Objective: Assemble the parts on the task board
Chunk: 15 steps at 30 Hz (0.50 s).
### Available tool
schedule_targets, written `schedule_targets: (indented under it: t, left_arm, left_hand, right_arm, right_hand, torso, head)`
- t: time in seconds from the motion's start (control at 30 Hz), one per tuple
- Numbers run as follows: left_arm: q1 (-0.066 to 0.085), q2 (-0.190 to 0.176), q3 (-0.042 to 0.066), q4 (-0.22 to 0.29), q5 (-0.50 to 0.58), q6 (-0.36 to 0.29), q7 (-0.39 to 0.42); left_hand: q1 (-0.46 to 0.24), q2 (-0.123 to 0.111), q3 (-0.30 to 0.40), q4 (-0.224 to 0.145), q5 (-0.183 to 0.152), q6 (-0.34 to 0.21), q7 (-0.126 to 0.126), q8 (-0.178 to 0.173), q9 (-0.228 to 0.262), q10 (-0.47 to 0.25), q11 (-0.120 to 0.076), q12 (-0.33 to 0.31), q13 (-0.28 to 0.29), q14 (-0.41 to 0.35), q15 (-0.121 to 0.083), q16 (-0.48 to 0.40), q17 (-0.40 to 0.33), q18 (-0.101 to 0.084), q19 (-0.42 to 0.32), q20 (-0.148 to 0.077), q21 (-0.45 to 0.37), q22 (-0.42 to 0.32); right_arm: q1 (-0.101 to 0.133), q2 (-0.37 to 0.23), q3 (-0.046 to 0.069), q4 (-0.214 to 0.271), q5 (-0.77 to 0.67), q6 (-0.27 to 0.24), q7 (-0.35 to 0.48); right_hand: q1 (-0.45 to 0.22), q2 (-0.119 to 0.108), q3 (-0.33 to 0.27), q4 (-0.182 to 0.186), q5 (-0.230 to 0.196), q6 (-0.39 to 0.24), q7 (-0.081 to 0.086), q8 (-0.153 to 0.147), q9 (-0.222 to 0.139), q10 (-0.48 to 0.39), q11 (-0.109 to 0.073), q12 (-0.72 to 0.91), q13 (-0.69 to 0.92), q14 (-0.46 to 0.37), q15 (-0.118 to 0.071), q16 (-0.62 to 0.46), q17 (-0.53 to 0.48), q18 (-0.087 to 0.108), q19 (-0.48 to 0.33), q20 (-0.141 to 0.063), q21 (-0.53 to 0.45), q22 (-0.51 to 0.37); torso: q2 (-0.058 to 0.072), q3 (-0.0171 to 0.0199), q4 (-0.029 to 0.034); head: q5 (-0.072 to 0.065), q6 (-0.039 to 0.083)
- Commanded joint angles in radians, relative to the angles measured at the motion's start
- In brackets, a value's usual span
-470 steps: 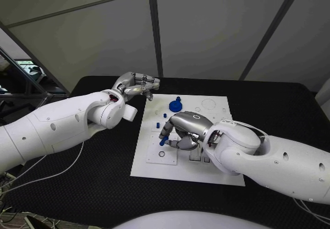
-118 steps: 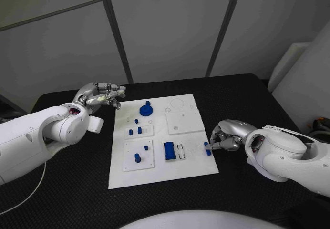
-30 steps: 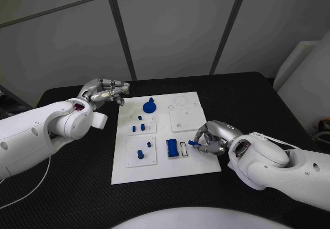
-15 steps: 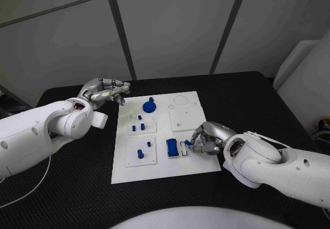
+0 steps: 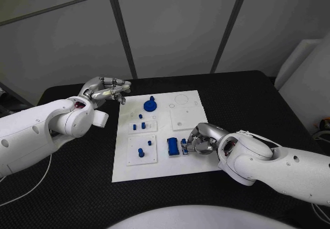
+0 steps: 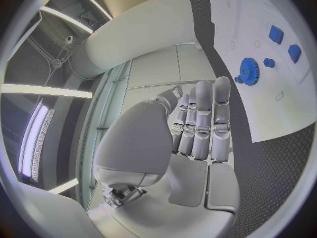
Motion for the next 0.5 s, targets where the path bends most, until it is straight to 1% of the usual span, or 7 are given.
schedule_targets:
  t: [0.03, 0.1, 0.37, 0.5]
  left_arm:
    - [0.002, -0.001, 0.001, 0.003, 0.001, 0.011, 0.000]
    - [0.002, -0.001, 0.001, 0.004, 0.001, 0.012, -0.001]
    - [0.002, -0.003, 0.001, 0.004, 0.001, 0.013, -0.003]
    - [0.002, -0.002, 0.001, 0.004, 0.001, 0.015, -0.004]
  left_hand:
    - [-0.002, 0.001, 0.005, 0.000, 0.006, -0.008, 0.000, 0.005, 0.000, -0.006, 0.001, 0.007, 0.001, -0.001, 0.006, -0.003, 0.000, -0.002, 0.008, 0.000, -0.005, -0.002]
    - [-0.002, 0.001, 0.005, 0.000, 0.006, -0.008, 0.000, 0.005, 0.000, -0.006, 0.001, 0.007, 0.001, -0.001, 0.006, -0.003, 0.000, -0.002, 0.008, 0.000, -0.005, -0.002]
    - [-0.001, 0.000, 0.005, -0.001, 0.006, -0.009, 0.000, 0.005, 0.000, -0.007, 0.001, 0.007, 0.001, -0.001, 0.006, -0.003, 0.000, -0.003, 0.008, 0.000, -0.005, -0.002]
    - [-0.001, 0.000, 0.005, -0.001, 0.006, -0.009, 0.000, 0.005, 0.000, -0.007, 0.001, 0.007, 0.001, -0.001, 0.006, -0.003, 0.000, -0.003, 0.008, 0.000, -0.005, -0.002]
  right_arm:
    - [0.001, 0.005, 0.000, -0.004, 0.023, 0.030, -0.006]
    - [0.001, 0.007, 0.000, -0.006, 0.025, 0.032, -0.006]
    - [0.001, 0.010, 0.000, -0.010, 0.027, 0.044, -0.008]
    - [0.001, 0.010, 0.000, -0.010, 0.027, 0.055, -0.008]
  right_hand:
    - [-0.015, 0.000, -0.007, 0.000, 0.009, -0.003, 0.005, -0.003, -0.002, 0.010, -0.001, 0.004, 0.002, 0.078, -0.003, 0.005, 0.135, -0.021, 0.013, -0.003, 0.006, 0.058]
    - [-0.020, 0.002, -0.010, 0.001, 0.012, -0.002, 0.004, -0.002, -0.001, 0.012, -0.001, 0.007, 0.005, 0.078, -0.003, 0.005, 0.135, -0.021, 0.013, -0.003, 0.007, 0.058]
    - [-0.034, 0.005, -0.019, 0.002, 0.015, 0.001, 0.004, -0.001, 0.001, 0.016, -0.001, 0.011, 0.010, 0.078, -0.003, 0.004, 0.135, -0.021, 0.013, -0.004, 0.007, 0.059]
    - [-0.036, 0.005, -0.020, 0.002, 0.015, 0.001, 0.003, 0.000, 0.002, 0.017, -0.001, 0.014, 0.012, 0.078, -0.003, 0.005, 0.136, -0.021, 0.014, -0.004, 0.008, 0.060]
  torso:
    - [0.000, 0.0013, -0.0005]
    - [-0.001, 0.0006, 0.0002]
    - [-0.001, 0.0012, -0.0009]
    - [-0.001, 0.0010, -0.0009]
  head:
    - [0.000, 0.000]
    - [0.000, 0.000]
    - [0.002, -0.001]
    - [0.002, -0.002]
